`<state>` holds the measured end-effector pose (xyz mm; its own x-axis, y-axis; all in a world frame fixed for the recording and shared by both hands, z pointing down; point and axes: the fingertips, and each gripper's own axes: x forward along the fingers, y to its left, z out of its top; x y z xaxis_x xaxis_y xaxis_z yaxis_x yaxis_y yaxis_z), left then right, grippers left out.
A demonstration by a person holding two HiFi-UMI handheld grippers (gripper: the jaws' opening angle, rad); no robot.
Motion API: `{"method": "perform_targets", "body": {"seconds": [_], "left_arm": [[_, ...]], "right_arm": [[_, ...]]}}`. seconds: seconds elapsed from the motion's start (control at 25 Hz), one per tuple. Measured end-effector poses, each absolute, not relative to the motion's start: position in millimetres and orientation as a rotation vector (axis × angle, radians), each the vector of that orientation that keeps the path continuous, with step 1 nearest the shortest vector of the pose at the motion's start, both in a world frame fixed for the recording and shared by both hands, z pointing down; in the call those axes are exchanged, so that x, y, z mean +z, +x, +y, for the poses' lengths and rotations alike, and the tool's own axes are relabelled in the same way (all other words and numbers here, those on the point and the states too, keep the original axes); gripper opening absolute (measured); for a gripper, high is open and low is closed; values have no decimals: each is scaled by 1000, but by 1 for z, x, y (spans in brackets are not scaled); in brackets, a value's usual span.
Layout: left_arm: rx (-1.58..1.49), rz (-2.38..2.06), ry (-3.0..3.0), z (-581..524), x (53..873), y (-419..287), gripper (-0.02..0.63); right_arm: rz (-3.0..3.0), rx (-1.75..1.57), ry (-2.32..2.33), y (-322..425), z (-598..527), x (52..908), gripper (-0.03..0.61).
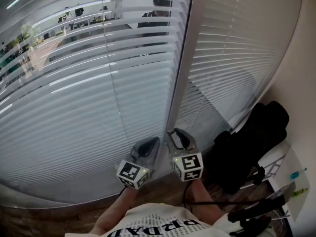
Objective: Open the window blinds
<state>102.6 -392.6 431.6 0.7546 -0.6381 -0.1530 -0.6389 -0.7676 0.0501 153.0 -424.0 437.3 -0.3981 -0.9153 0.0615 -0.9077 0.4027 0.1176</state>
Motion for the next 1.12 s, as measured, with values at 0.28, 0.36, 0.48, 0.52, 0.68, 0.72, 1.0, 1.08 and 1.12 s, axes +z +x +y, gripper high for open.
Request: {"method": "perform_targets", "body": {"seconds": [0.28, 0.36, 0.48, 0.52, 0.68, 0.72, 1.0, 1.08, 1.12], "left_arm": [[257, 1064, -2948, -394, 432, 108, -8], [261, 1060, -2951, -394, 432, 110, -8], [270, 1063, -2957, -393, 430, 109, -8], [275, 1065, -2957, -393, 430, 109, -8], [294, 1072, -2954, -394, 443, 107, -8], [300, 1072, -2953, -394, 446, 107, -8], [289, 1084, -2954, -394, 434, 103, -8], [288, 1089, -2953, -395, 431, 103, -8], [289, 1089, -2954, -395, 433, 103, -8]], "right_arm": [[-2303, -471, 1492, 141, -424, 438, 175], [-2268, -529, 1485, 140, -425, 437, 175], [-2241, -574, 1490, 140, -425, 434, 164], [-2237, -578, 1492, 140, -425, 435, 152], [-2238, -582, 1492, 141, -424, 450, 146], [-2244, -574, 1494, 141, -424, 453, 144], [-2273, -505, 1515, 140, -425, 441, 135], [-2282, -489, 1516, 140, -427, 437, 135], [-2286, -483, 1519, 141, -427, 439, 135]]}}
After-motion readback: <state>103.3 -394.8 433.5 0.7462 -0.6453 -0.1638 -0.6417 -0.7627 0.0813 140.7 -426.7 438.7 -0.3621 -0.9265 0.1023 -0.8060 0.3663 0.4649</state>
